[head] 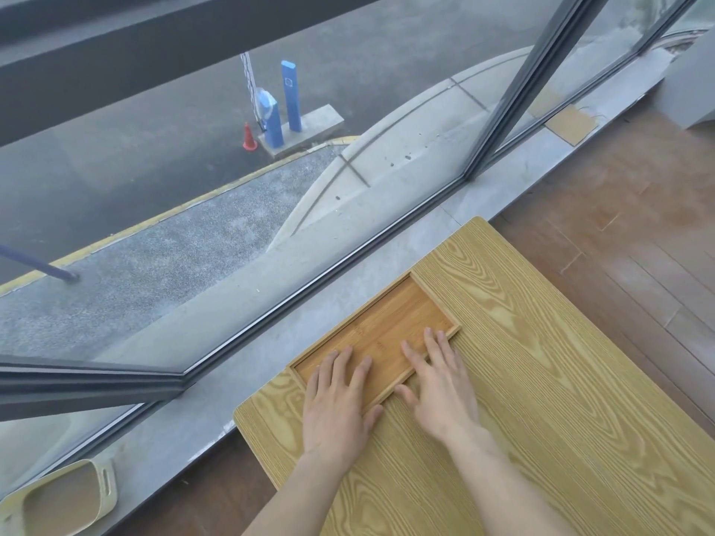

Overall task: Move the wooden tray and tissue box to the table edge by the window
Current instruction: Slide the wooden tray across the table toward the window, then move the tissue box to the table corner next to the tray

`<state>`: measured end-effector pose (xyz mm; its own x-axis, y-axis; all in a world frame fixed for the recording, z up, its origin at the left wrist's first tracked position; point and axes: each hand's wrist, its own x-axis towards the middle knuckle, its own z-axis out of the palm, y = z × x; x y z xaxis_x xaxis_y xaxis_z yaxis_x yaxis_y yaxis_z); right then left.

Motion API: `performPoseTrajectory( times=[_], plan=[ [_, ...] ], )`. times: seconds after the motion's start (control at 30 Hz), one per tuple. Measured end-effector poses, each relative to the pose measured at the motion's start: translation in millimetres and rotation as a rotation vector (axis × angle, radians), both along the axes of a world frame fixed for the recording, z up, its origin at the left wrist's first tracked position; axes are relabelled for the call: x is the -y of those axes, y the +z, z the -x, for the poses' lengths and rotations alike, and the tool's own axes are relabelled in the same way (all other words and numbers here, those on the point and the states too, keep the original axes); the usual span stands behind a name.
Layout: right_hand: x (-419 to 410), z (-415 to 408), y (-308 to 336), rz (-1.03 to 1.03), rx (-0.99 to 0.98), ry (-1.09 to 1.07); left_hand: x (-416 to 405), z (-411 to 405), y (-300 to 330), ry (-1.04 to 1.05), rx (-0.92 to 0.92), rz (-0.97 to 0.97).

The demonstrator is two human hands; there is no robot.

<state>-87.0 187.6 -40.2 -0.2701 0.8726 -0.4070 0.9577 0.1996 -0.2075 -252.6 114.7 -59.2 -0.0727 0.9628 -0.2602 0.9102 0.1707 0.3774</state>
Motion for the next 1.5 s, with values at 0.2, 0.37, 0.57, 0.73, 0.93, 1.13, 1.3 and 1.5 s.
performPoseTrajectory(
  times=[0.2,0.37,0.57,0.73,0.93,1.13,1.3,1.5],
  plan=[
    [6,-2,3,-0.034,-0.021,-0.036,-2,-1,4,-0.015,0.004,0.006],
    [10,-19,18,-0.046,-0.013,-0.110,-12,-1,12,-0.090,-0.028,-0.054],
    [24,-60,45,-0.090,0.064,-0.250,-32,-18,29,-0.199,-0.030,-0.086],
    [50,-113,67,-0.117,0.105,-0.407,-47,-55,49,-0.336,-0.030,-0.098],
    [111,-189,88,-0.145,0.098,-0.620,-40,-135,74,-0.503,0.002,-0.128],
    [192,-273,103,-0.160,0.090,-0.781,6,-231,93,-0.650,0.039,-0.128],
    [262,-340,109,-0.217,0.042,-0.934,56,-306,98,-0.729,0.065,-0.085],
    [336,-411,97,-0.285,-0.072,-1.162,111,-380,95,-0.805,0.107,-0.026]
  ],
)
